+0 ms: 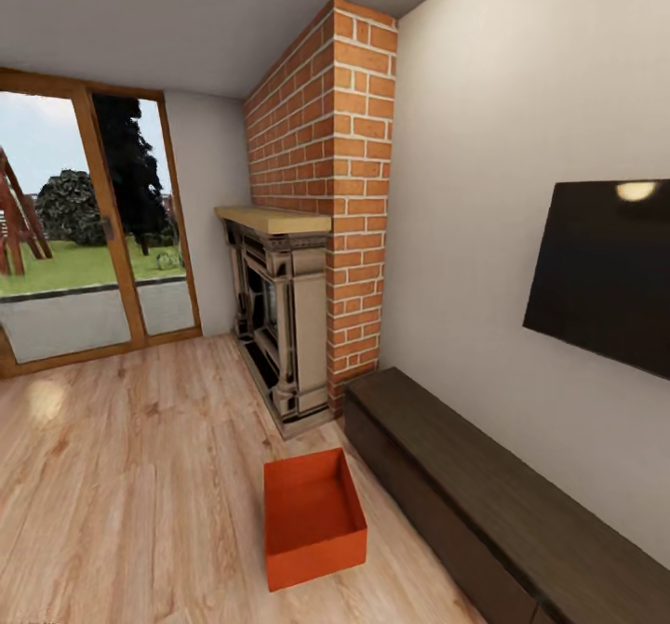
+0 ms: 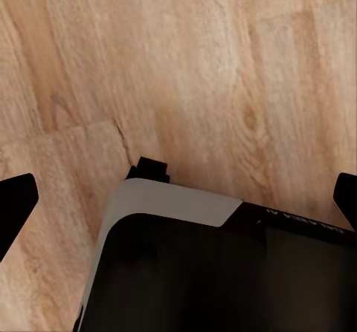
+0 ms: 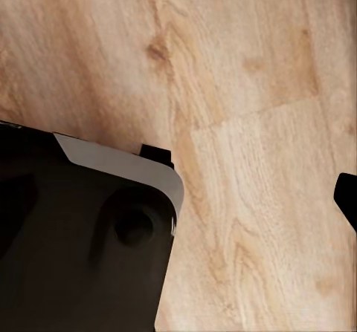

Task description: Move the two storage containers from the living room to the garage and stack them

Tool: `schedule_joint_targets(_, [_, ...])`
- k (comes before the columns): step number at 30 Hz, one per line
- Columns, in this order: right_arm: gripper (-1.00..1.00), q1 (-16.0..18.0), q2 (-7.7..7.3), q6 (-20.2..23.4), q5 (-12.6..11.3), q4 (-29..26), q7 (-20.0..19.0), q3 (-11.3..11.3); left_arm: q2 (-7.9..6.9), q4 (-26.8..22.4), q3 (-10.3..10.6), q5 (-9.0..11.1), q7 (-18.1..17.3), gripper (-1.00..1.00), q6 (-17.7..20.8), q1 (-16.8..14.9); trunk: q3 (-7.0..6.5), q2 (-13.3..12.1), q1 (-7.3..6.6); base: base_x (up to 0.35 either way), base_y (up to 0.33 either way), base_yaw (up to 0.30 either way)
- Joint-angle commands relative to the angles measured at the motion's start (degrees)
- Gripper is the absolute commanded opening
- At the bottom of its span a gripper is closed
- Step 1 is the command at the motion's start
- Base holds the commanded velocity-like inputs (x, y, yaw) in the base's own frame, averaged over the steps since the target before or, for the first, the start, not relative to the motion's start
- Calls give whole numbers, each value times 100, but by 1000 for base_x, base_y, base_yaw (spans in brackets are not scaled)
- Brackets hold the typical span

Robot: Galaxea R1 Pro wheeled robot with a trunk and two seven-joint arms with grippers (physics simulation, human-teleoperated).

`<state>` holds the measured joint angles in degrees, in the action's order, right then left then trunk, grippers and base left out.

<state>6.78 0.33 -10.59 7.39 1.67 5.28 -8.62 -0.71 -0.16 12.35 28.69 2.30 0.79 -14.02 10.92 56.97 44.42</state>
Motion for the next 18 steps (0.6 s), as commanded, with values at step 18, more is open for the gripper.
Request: schedule_joint_targets(18, [100, 8, -25, -22, 80, 18, 44, -24, 0, -2, 49, 48, 16, 100, 2, -4, 8, 4, 4, 324, 0, 190])
